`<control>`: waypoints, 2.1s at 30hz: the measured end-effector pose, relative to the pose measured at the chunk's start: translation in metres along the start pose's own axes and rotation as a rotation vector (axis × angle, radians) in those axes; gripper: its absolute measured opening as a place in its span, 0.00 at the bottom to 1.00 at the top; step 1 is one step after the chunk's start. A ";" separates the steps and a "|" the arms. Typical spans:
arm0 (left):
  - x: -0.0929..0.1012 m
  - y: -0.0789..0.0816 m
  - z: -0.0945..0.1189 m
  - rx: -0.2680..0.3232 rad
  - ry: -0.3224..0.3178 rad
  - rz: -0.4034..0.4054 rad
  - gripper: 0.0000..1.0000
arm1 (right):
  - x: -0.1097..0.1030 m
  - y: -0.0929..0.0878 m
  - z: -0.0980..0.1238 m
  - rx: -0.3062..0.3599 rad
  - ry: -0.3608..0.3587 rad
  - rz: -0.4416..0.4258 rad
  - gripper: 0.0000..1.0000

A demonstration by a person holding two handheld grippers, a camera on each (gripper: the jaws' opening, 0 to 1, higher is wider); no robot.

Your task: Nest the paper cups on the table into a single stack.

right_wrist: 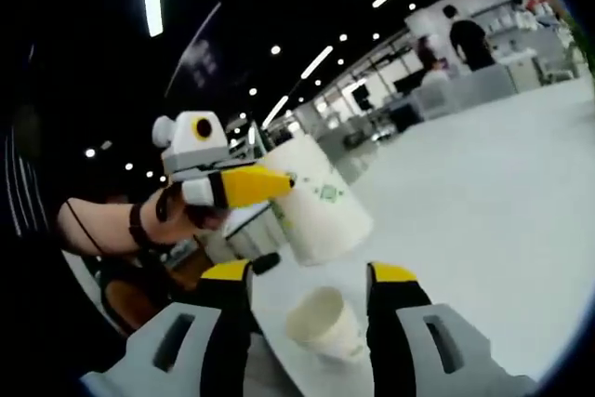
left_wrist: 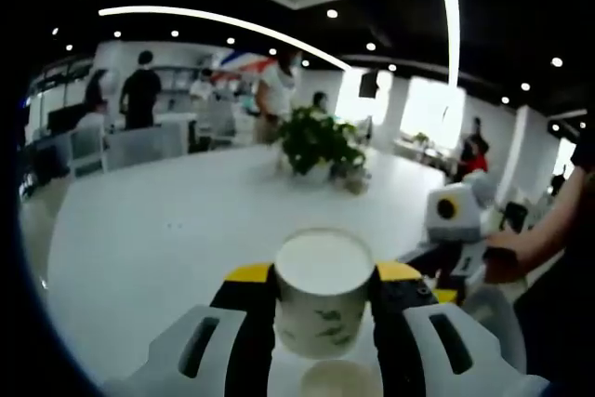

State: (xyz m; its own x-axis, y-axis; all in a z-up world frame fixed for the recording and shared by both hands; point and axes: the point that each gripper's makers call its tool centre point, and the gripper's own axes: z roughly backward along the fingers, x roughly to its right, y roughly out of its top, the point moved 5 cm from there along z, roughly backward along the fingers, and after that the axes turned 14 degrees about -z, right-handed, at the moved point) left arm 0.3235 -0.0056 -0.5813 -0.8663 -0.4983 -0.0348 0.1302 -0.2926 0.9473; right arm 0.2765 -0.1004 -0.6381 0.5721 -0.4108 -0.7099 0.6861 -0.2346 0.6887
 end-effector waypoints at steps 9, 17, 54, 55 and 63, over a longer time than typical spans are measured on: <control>0.003 0.004 0.007 0.025 -0.003 0.029 0.38 | -0.012 0.005 -0.006 0.063 0.110 -0.077 0.44; 0.004 0.007 0.012 0.041 -0.027 0.062 0.38 | -0.015 0.016 0.000 0.157 0.190 -0.159 0.41; 0.025 -0.002 0.032 0.053 -0.154 0.040 0.39 | -0.023 0.020 0.021 0.230 0.394 -0.315 0.05; 0.025 -0.002 0.031 0.056 -0.154 0.040 0.40 | -0.024 0.021 0.022 0.220 0.415 -0.332 0.04; 0.023 -0.005 0.034 0.062 -0.131 -0.008 0.45 | -0.036 0.028 0.024 0.195 0.462 -0.319 0.00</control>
State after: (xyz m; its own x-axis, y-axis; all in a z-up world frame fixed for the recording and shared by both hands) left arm 0.2866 0.0125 -0.5754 -0.9232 -0.3843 -0.0041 0.0970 -0.2433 0.9651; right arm 0.2645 -0.1133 -0.5901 0.5175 0.1226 -0.8468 0.7862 -0.4589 0.4140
